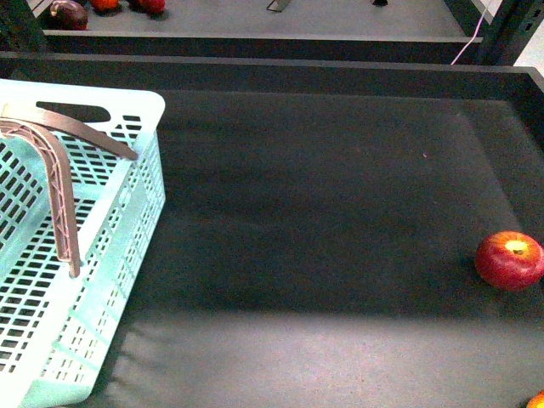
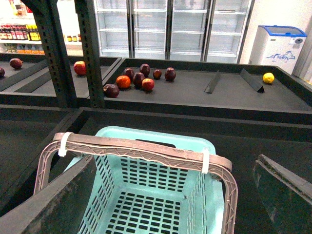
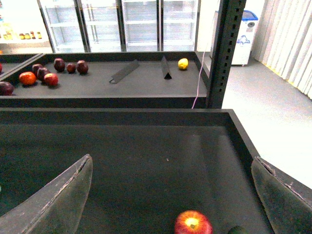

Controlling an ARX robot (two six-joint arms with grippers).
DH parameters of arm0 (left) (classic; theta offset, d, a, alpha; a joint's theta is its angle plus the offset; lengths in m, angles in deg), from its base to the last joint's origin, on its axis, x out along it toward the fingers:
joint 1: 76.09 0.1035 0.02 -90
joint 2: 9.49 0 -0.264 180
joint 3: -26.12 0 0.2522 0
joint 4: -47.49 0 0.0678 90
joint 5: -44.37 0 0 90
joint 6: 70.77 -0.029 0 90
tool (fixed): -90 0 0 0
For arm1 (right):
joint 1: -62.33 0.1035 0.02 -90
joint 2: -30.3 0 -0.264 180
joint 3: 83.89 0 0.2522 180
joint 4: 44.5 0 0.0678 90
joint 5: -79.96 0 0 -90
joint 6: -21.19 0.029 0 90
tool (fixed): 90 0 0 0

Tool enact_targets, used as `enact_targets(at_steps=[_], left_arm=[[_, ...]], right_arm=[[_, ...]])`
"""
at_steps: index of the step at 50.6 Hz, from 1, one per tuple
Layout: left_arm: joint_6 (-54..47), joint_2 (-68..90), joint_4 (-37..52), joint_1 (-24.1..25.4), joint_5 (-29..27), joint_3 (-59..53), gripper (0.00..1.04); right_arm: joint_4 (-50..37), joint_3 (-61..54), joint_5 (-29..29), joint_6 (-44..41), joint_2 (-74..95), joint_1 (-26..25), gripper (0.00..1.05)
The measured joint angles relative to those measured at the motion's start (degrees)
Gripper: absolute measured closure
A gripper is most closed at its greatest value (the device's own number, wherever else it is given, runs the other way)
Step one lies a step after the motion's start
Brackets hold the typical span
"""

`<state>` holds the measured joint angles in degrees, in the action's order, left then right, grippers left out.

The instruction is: Pick apple with right arm and hold basket with left

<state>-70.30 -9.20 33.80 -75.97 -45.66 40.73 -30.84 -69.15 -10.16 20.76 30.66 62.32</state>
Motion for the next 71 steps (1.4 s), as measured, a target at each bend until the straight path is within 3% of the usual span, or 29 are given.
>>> enact_targets(at_steps=[2,4,7,11,18,32,51,71], left_arm=[[0.07,0.02,-0.02,0.0,0.02,0.0,0.07],[5.75,2.58,-6.27,0.35,3.43,2.19,0.07],[23.37,12.22,-15.17,-0.31,6.45,7.06,0.07],[42.97,22.51,-11.19,-0.5,7.91,10.29,0.07],[55.71,34.71,-2.54,1.99,10.38,14.95,0.07],[68.24,67.89,12.37,10.43,10.49,22.34,0.07],[72.52,89.11,17.62,9.29,8.96,33.9,0.07],[73.33,95.62,17.25,8.59,8.37,38.6,0.07]], right_arm=[[0.0,0.0,0.0,-0.02,0.0,0.0,0.09],[0.0,0.0,0.0,0.0,0.0,0.0,0.09],[0.0,0.0,0.11,0.0,0.0,0.0,0.09],[0.0,0.0,0.07,0.0,-0.02,0.0,0.09],[0.0,0.0,0.07,0.0,-0.02,0.0,0.09],[0.0,0.0,0.04,0.0,-0.02,0.0,0.09],[0.0,0.0,0.04,0.0,-0.02,0.0,0.09],[0.0,0.0,0.04,0.0,-0.02,0.0,0.09]])
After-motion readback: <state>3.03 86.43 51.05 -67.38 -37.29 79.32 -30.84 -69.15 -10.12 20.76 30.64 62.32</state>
